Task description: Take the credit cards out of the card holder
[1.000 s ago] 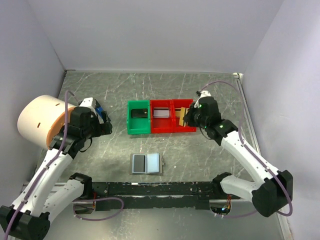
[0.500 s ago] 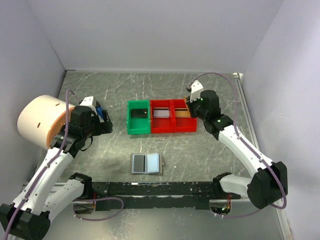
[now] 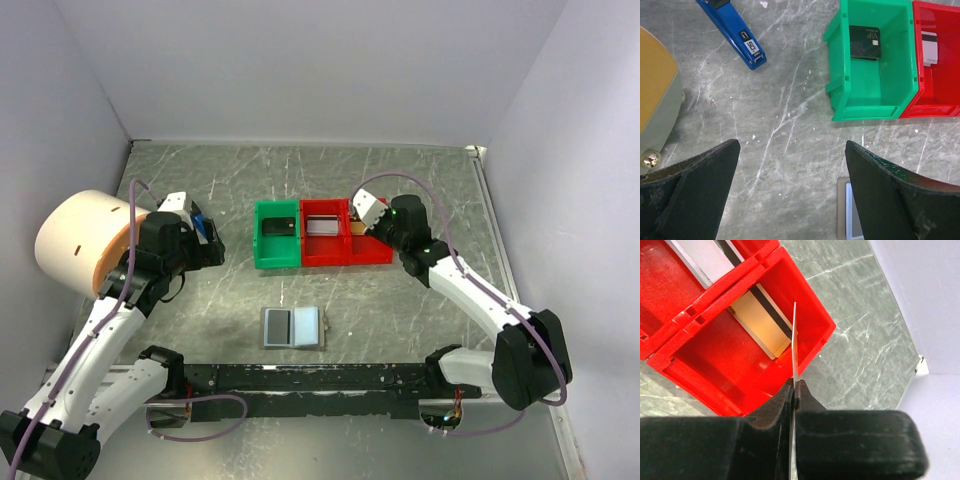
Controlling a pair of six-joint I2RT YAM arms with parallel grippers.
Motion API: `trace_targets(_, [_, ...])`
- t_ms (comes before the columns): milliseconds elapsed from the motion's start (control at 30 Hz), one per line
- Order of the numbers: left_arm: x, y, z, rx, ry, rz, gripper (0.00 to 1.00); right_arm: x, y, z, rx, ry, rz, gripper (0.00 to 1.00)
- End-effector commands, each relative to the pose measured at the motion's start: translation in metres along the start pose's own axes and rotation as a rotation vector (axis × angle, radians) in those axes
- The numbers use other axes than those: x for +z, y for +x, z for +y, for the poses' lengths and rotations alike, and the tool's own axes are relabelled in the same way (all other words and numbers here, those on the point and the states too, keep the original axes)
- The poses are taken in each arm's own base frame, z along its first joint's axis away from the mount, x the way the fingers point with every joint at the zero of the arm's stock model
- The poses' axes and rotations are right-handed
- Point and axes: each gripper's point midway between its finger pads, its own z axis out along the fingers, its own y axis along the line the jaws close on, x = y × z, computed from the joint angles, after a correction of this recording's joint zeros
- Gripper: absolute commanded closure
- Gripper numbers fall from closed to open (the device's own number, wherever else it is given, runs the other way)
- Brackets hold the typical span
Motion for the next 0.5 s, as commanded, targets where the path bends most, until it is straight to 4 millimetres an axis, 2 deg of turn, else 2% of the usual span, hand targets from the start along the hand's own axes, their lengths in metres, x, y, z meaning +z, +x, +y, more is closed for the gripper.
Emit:
trace_targets(0, [-0.002,-0.012,-0.004,0.003,0.025,-0.051,0.01,0.004,-0.017,-0.012,-0.096,0.024,-0.081,1.00])
trace_targets(267, [0.000,-0.009,-0.006,0.013,0.038,-0.034,0.02,0.031,-0.013,-0.003,-0.165,-0.046,-0.049,1.00])
trace_targets(467, [-0.002,-0.010,-0.005,0.012,0.034,-0.045,0.02,0.053,-0.003,-0.007,-0.213,-0.050,0.016,1.00])
